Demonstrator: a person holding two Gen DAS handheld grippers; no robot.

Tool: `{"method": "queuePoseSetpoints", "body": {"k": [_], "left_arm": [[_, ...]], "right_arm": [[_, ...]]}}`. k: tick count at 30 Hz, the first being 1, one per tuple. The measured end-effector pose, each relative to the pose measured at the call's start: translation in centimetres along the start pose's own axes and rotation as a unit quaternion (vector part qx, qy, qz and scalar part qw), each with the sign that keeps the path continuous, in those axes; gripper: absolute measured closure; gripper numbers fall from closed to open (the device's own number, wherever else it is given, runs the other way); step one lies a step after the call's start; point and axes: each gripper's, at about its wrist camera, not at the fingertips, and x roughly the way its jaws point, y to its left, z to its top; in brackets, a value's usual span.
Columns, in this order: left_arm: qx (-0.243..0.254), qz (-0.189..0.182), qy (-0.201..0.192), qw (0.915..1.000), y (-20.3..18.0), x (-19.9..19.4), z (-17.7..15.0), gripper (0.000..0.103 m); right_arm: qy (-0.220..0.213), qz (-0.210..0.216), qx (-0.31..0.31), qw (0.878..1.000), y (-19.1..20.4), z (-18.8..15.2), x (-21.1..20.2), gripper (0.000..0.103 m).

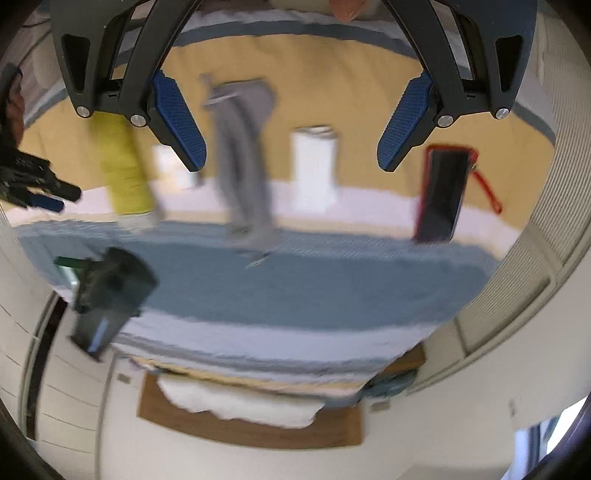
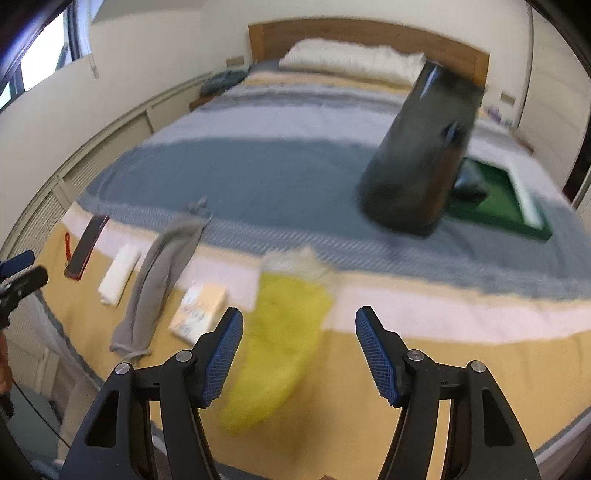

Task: Organize soft objects
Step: 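Move both tools back toward the grey sock and yellow towel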

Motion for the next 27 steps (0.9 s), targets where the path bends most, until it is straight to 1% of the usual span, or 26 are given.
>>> {"method": "queuePoseSetpoints", "body": {"k": [2, 6, 8, 12, 17, 19, 23, 27], "left_arm": [[-0.005, 0.002, 0.008, 1.0000, 1.3, 1.2, -0.4, 0.012], [0.000, 0.001, 0.029, 0.9996, 2.3, 4.4, -1.0, 0.012], [-0.004, -0.002, 0.042, 0.9991, 2.4, 5.5, -1.3, 0.012], [0.003, -0.001, 0.055, 0.9985, 2.2, 7.6, -1.3, 0.012], [0.011, 0.010, 0.077, 0.9969, 1.8, 10.6, -0.8, 0.012], [0.011, 0.016, 0.086, 0.9961, 1.7, 11.8, -0.8, 0.012], [0.008, 0.020, 0.098, 0.9949, 1.9, 12.9, -1.0, 0.012], [0.004, 0.026, 0.109, 0.9937, 2.3, 14.1, -1.1, 0.012]], "right_arm": [[0.016, -0.005, 0.002, 1.000, 0.7, -0.1, 1.4, 0.039], [0.045, -0.017, 0.012, 0.999, 0.7, -0.2, 4.1, 0.039], [0.056, -0.022, 0.009, 0.998, 1.1, -0.1, 4.9, 0.039], [0.076, -0.023, 0.012, 0.997, 0.6, 0.5, 7.0, 0.037], [0.089, -0.028, 0.017, 0.995, 0.8, 0.9, 9.8, 0.036], [0.095, -0.033, 0.020, 0.995, 0.7, 1.0, 10.3, 0.036], [0.100, -0.035, 0.023, 0.994, 0.7, 0.6, 10.8, 0.036], [0.108, -0.038, 0.024, 0.993, 0.9, 0.6, 12.7, 0.035]]}}
